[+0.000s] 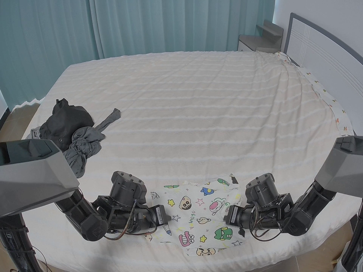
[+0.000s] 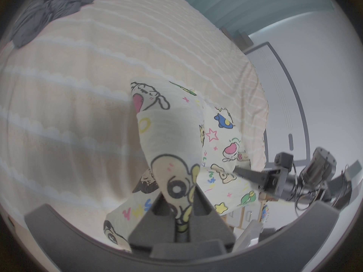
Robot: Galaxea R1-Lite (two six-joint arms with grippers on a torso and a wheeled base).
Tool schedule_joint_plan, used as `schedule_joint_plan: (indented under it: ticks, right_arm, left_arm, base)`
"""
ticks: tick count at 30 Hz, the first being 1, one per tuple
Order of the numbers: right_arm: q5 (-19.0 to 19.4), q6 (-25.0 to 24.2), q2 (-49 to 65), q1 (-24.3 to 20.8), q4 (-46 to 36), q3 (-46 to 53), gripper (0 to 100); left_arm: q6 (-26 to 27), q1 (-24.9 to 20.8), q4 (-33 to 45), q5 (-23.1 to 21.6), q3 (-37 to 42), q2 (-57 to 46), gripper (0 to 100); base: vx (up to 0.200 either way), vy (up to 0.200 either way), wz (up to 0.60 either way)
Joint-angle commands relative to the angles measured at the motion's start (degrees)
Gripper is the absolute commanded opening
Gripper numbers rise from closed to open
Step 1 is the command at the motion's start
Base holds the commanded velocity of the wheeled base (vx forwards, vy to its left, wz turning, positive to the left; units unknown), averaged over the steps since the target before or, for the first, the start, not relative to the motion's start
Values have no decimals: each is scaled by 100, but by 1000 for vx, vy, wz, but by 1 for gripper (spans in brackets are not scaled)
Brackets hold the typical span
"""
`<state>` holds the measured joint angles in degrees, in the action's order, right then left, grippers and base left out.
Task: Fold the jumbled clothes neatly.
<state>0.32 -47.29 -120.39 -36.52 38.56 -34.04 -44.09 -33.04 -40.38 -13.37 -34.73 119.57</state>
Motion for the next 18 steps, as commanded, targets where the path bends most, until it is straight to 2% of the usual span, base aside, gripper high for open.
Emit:
schedule_joint_plan:
  ticks: [1,2,18]
  right_arm:
    - [3,0,165,-4,3,-33,0]
    - [3,0,183,5,3,-24,0]
    - [-5,9,517,40,-50,11,0]
  left_arm:
    - [-328,-1,21,10,-236,-3,0]
    - [-398,-1,21,10,-271,-3,0]
    - [-416,-317,21,80,-306,-100,0]
  base:
    - [0,0,0]
    - [0,0,0]
    - [0,-200,0]
